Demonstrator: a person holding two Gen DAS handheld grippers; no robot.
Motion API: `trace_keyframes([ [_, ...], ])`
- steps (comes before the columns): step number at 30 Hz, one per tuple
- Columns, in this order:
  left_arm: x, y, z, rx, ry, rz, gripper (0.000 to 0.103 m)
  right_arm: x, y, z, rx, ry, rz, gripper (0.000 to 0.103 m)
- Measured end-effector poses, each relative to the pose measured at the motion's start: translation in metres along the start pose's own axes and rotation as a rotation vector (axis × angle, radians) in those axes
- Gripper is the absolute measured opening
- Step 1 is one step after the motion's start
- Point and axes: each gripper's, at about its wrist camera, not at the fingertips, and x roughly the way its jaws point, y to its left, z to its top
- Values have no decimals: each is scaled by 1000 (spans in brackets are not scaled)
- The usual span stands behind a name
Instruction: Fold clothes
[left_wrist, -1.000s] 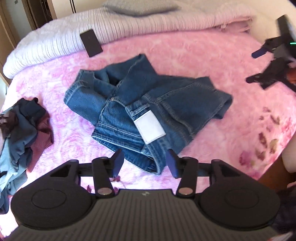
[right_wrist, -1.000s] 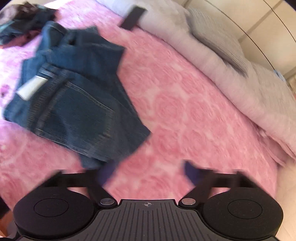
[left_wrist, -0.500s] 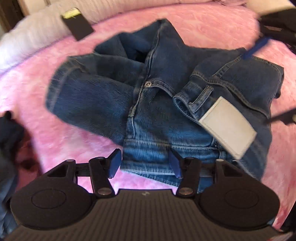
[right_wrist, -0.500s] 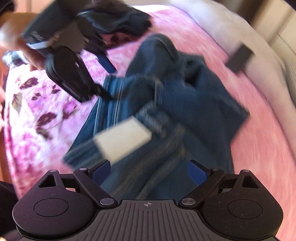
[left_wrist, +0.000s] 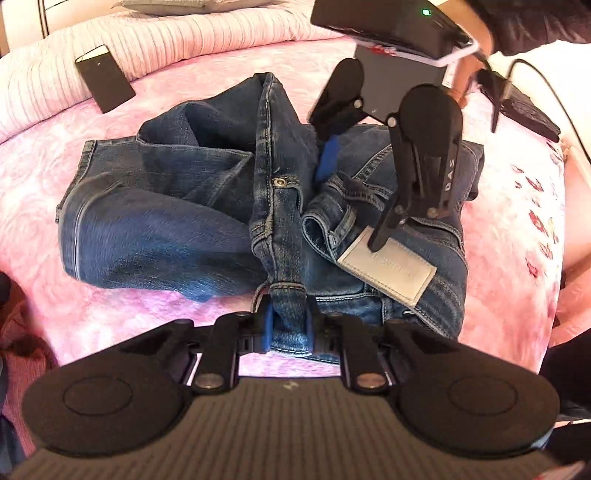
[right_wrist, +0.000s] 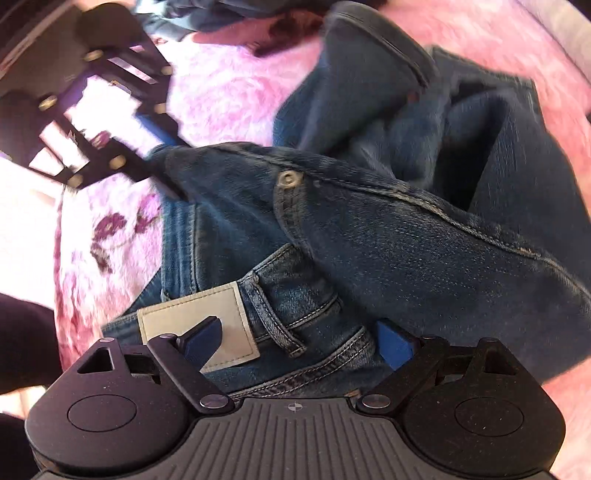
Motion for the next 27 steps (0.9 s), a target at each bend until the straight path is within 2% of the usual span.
trace_keyframes([
  [1,-2,-3,1,-8,-1,6,13,-3,6,-1,-7,13,-39,34],
  [2,-4,-6,3,-16,-3,12,13,-11,14,-7,-20,18,-75,27],
  [4,-8,-12,5,-30,-5,25,13,-37,29,-24,-21,-15,-66,21],
  [7,-20,-27,9,-51,-5,49,12,-80,61,-60,-68,-54,-90,18],
  [10,-39,-54,15,-105,-7,72,12,-123,95,-112,-113,-63,-124,17],
  [13,-57,-97,20,-172,4,94,12,-151,131,-175,-131,-62,-155,15],
  [16,-71,-159,21,-269,25,98,12,-173,154,-244,-124,-68,-186,15],
  [19,-71,-226,22,-408,32,43,12,-187,167,-319,-96,-38,-233,14],
  [22,-50,-290,23,-575,80,-79,11,-196,166,-390,-41,11,-306,11],
  [23,-39,-310,26,-602,111,-115,11,-198,162,-411,-5,23,-321,11],
  [24,-28,-328,30,-605,150,-142,12,-197,157,-430,37,39,-343,11],
  [25,-17,-344,36,-586,193,-164,12,-195,152,-446,79,61,-360,2],
  [27,0,-364,48,-524,262,-185,15,-195,143,-472,191,39,-381,2],
])
